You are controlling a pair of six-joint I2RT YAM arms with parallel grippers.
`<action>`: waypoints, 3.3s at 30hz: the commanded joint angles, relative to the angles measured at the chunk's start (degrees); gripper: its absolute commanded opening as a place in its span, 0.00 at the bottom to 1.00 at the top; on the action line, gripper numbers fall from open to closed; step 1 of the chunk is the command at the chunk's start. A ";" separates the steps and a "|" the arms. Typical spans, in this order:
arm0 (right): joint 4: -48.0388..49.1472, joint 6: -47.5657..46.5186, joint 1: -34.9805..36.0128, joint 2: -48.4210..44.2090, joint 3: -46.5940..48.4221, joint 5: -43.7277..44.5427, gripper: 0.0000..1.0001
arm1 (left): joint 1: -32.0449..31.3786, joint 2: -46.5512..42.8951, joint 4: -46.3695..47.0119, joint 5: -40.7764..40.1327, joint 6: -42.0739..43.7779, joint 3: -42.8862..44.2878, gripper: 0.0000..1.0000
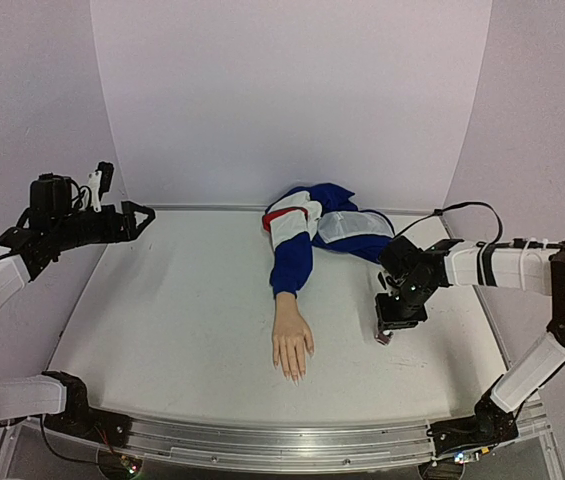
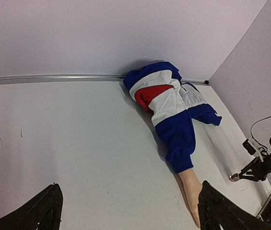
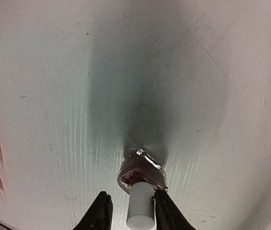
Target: Paint the nails
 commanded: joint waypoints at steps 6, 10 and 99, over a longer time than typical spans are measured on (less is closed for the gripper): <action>-1.06 2.01 1.17 0.24 -0.77 2.05 0.19 | -1.46 -1.50 0.68 0.39 0.65 3.27 1.00; -0.30 3.52 1.84 -0.84 -0.47 5.42 0.06 | -3.72 0.50 0.08 0.02 1.13 4.27 0.99; 32.08 4.48 15.97 10.60 27.85 -38.19 0.00 | -31.65 22.20 -0.49 12.94 24.53 6.87 0.64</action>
